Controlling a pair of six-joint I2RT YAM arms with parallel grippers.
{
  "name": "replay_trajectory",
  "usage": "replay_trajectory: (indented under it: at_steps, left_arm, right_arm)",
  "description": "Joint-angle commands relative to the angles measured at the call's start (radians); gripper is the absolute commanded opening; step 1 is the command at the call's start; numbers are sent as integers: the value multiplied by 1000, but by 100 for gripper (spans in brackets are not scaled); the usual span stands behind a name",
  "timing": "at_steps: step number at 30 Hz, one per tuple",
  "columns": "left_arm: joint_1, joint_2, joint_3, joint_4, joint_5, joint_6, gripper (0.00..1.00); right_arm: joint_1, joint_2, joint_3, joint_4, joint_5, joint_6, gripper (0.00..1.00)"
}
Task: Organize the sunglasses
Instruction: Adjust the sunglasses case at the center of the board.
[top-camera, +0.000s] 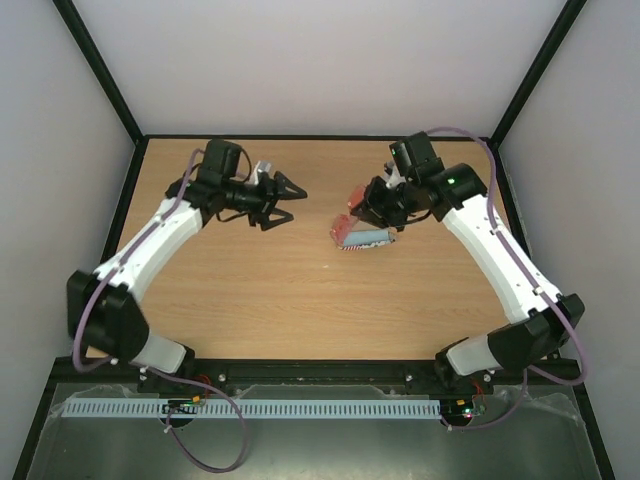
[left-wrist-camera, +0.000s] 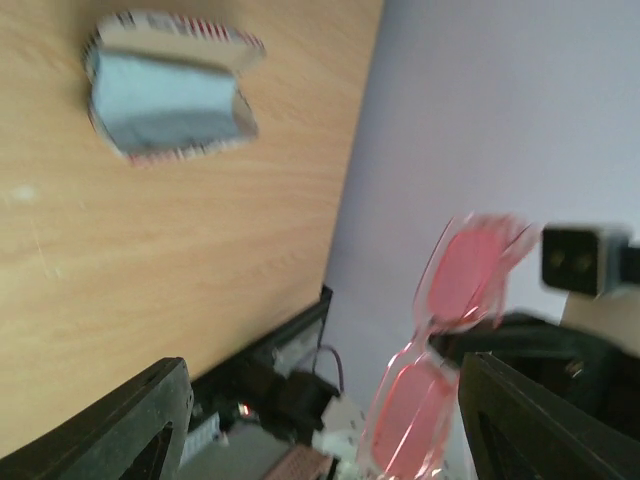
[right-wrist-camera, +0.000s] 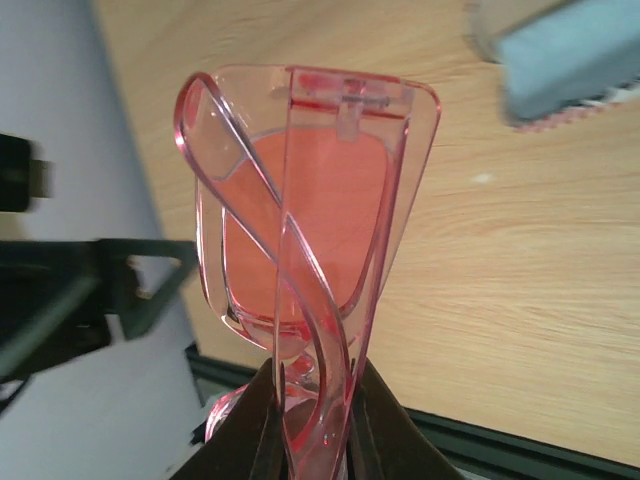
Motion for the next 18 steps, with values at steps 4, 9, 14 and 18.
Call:
replay_trajectory:
  at_steps: [4, 9, 14, 18]
  left_arm:
    - [25, 267, 131, 136, -132, 86, 75]
    - [27, 465, 207, 263, -141, 80, 74]
    - [12, 676, 399, 213, -134, 128, 73]
    - [-19, 811, 524, 211, -116, 136, 68]
  right_arm:
    - [-89, 28, -181, 26, 77, 37, 1]
    - [-118, 62, -189, 28, 89, 25, 1]
    - [-188, -16, -287, 11, 110, 12, 1]
    - [-288, -74, -403, 36, 97, 3, 1]
